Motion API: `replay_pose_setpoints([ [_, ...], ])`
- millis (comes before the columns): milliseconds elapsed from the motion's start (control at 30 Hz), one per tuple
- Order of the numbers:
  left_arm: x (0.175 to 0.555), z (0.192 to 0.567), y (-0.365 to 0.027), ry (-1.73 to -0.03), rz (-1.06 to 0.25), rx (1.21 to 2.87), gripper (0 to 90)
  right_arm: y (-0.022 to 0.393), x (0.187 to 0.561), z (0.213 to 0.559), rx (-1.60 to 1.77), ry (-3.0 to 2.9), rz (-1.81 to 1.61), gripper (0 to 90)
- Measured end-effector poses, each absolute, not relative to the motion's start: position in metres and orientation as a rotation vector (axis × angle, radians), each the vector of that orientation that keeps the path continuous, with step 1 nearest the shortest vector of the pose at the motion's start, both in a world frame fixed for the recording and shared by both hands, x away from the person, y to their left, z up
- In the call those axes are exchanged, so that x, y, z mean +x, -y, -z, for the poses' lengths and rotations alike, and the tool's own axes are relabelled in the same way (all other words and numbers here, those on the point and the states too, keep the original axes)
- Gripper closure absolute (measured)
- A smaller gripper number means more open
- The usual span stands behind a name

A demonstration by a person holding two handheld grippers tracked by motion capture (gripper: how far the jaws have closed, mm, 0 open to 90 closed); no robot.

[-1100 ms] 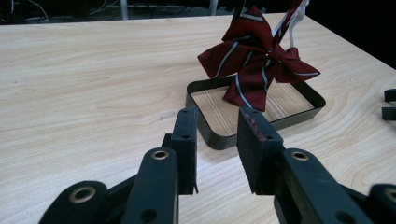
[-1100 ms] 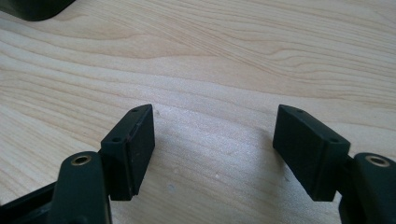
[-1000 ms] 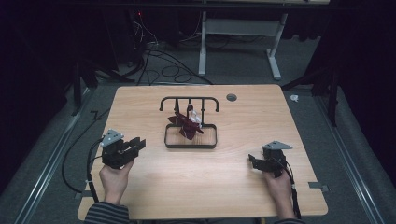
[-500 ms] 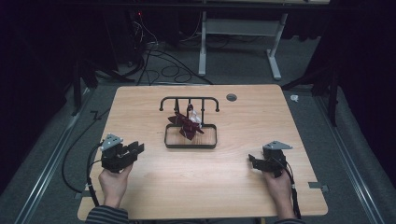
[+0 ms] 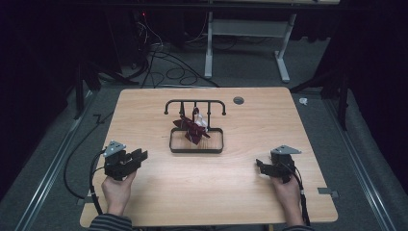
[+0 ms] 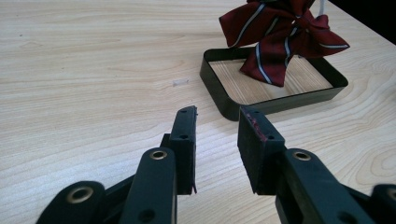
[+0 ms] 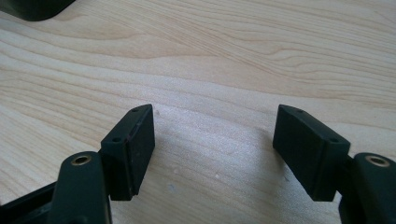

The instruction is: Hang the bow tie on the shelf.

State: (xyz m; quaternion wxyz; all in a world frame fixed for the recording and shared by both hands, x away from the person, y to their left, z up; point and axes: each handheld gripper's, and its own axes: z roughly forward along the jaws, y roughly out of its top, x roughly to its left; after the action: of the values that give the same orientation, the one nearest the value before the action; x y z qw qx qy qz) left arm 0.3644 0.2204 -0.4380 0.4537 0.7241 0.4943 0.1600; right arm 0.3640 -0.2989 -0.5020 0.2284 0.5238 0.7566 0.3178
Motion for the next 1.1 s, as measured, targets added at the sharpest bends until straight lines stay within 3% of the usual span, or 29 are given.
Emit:
replay_pose_setpoints([
  [1100,0.368,0.468,-0.218,-1.283,-0.377,1.819,66.9,0.299,0.364,0.502,1.443,-2.083,-0.874,30.7],
])
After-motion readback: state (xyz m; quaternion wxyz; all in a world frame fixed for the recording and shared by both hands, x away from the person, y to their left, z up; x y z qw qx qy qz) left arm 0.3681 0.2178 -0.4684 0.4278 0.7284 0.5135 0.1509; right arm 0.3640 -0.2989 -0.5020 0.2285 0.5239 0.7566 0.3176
